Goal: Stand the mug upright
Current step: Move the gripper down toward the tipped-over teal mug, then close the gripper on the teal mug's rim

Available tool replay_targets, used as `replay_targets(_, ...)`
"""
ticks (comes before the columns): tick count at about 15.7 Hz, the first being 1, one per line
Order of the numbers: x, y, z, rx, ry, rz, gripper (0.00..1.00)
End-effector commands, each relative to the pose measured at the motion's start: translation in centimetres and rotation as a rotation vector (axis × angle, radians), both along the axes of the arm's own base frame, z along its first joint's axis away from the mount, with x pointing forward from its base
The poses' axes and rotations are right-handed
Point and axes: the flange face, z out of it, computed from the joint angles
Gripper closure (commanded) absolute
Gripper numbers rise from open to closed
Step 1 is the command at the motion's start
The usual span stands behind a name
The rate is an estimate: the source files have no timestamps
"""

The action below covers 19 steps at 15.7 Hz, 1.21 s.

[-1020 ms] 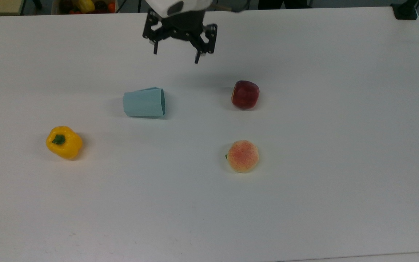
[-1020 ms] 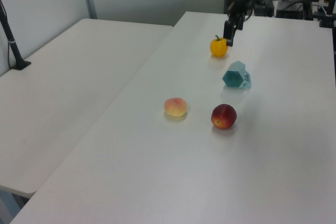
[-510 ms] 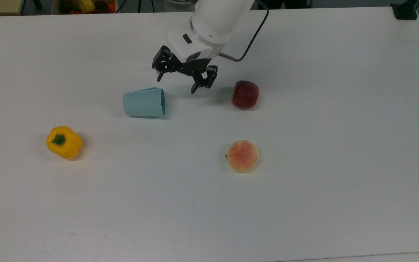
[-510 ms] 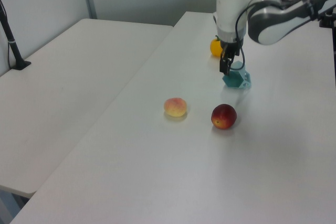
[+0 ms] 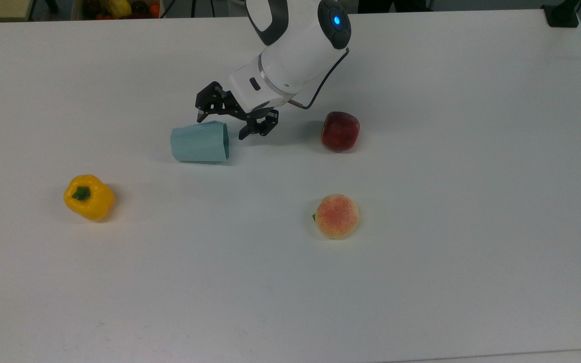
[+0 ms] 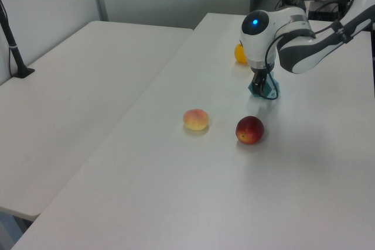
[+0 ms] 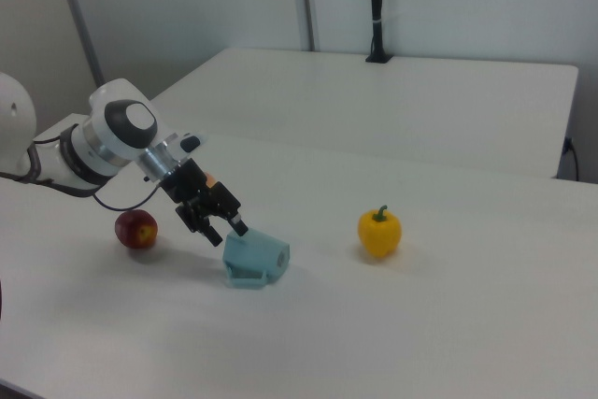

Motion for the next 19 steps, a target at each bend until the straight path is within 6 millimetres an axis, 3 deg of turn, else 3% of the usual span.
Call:
replay_targets(1,0.1,-2.3,-0.5,-0.022,-0.026,-0.012,0.0)
replay_targets(8,0.8,-6.4,-3.0,-0.087,-0.014,0.008,0.0)
replay_targets(10,0.5,-6.7,-3.5,-0.092,-0.008,0.017,0.18)
replay_targets(12,0.3,-6.7,-3.8,-0.087,-0.005,0.021,0.59)
replay_targets(13,0.2,-6.7,-3.9,-0.087,-0.001,0.023,0.9)
replay_targets(14,0.2,-6.6,-3.9,-0.085,-0.001,0.022,1.0)
replay_targets(19,0.3,-6.5,-1.4,-0.057,-0.032,0.0,1.0)
